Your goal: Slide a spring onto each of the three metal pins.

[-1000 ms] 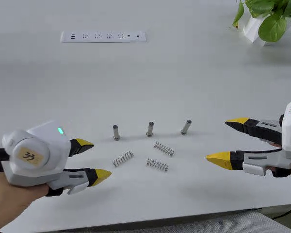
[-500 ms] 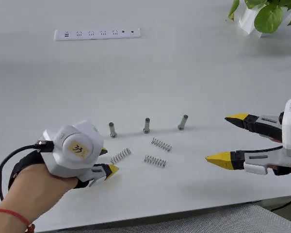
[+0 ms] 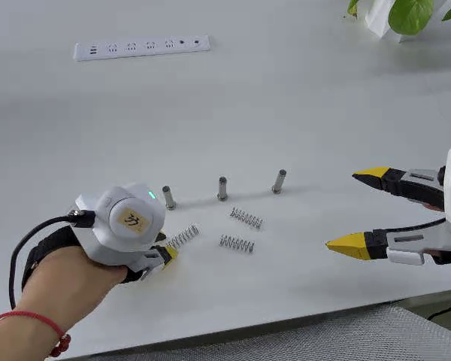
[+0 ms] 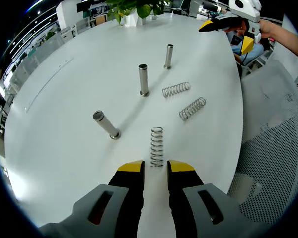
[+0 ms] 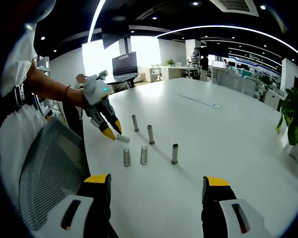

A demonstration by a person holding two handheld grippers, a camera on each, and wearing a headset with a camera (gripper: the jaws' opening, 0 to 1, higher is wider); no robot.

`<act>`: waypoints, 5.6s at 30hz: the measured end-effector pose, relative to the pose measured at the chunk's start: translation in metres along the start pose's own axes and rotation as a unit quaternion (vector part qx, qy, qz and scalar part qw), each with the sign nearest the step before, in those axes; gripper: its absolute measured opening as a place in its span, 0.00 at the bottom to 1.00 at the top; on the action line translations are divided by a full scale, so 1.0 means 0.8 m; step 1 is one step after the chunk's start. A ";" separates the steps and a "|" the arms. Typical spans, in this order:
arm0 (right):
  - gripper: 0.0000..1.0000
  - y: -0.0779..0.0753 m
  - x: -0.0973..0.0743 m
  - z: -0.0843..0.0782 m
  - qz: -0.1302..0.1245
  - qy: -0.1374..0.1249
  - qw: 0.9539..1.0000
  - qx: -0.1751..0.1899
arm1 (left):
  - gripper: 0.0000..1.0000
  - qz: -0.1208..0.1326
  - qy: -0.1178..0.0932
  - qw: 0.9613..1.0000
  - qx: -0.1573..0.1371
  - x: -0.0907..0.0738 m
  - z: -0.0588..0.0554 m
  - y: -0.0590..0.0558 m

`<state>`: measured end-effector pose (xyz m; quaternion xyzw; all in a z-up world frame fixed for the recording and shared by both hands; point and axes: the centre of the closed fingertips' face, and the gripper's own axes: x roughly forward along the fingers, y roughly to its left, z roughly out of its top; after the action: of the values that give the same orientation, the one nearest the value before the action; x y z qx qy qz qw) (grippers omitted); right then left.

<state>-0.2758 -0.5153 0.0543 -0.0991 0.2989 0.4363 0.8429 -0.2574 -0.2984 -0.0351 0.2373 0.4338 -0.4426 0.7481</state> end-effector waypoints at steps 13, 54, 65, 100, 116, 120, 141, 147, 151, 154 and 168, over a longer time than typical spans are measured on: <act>0.72 -0.004 -0.002 -0.001 -0.008 -0.003 1.000 0.003 | 0.10 0.007 0.018 1.000 0.011 0.001 -0.003 0.003; 0.70 0.006 -0.006 0.002 -0.011 -0.012 1.000 0.012 | 0.07 -0.010 0.022 0.999 0.022 -0.009 -0.006 -0.009; 0.70 0.008 -0.007 0.009 -0.011 -0.011 1.000 0.004 | 0.07 -0.009 0.005 1.000 0.009 -0.013 -0.005 -0.010; 0.66 0.026 -0.001 0.036 0.006 -0.026 1.000 -0.002 | 0.06 -0.031 -0.054 0.998 -0.032 -0.038 0.011 -0.018; 0.53 0.064 0.011 0.121 0.049 -0.079 0.996 0.008 | 0.06 -0.047 -0.203 0.975 -0.072 -0.107 0.079 -0.027; 0.48 0.077 0.015 0.150 0.067 -0.119 0.990 0.034 | 0.06 -0.055 -0.246 0.965 -0.078 -0.125 0.100 -0.031; 0.30 0.101 0.041 0.227 0.134 -0.231 0.947 0.179 | 0.06 -0.098 -0.393 0.908 -0.111 -0.200 0.175 -0.044; 0.25 0.110 0.040 0.240 0.150 -0.246 0.938 0.192 | 0.06 -0.106 -0.405 0.901 -0.112 -0.204 0.183 -0.047; 0.22 0.114 0.038 0.245 0.156 -0.249 0.936 0.194 | 0.06 -0.110 -0.409 0.899 -0.111 -0.207 0.187 -0.049; 0.18 0.117 0.037 0.247 0.159 -0.250 0.936 0.191 | 0.06 -0.113 -0.410 0.898 -0.111 -0.207 0.188 -0.051; 0.07 0.124 0.034 0.250 0.165 -0.247 0.938 0.178 | 0.06 -0.123 -0.407 0.899 -0.107 -0.205 0.187 -0.059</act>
<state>-0.2592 -0.3519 0.2083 0.2147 0.1664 0.5197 0.8100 -0.2706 -0.3576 0.1838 -0.1001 0.1613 -0.5398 0.8201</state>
